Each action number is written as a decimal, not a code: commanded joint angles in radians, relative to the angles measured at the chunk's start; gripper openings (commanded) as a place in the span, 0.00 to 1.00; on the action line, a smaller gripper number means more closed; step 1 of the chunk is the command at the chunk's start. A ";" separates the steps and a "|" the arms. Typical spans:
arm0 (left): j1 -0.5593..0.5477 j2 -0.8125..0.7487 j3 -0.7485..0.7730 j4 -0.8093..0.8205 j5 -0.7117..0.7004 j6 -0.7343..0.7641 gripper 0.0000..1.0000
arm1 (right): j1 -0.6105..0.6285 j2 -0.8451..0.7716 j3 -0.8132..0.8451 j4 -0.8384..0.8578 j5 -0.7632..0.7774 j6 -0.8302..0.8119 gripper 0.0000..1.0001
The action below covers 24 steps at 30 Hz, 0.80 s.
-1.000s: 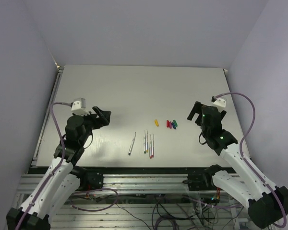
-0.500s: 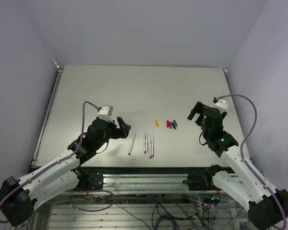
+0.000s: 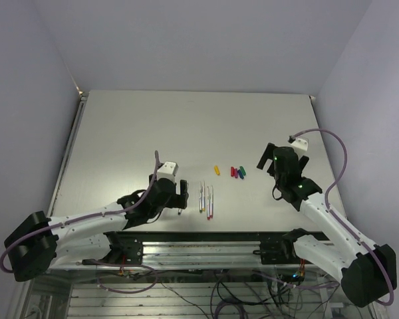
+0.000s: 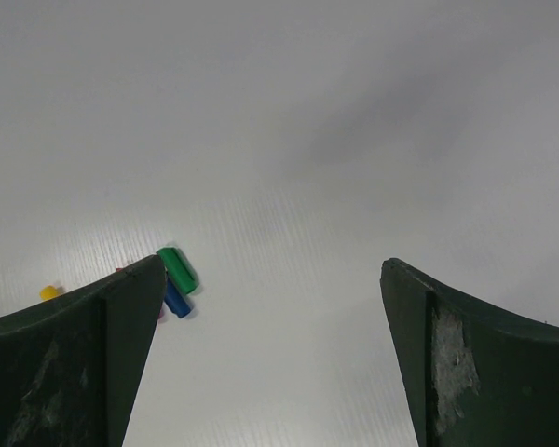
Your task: Insert the pens into the pen caps
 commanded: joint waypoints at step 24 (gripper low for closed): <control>-0.012 0.191 0.097 0.009 -0.092 -0.042 0.94 | -0.004 0.017 0.070 -0.105 0.100 0.075 1.00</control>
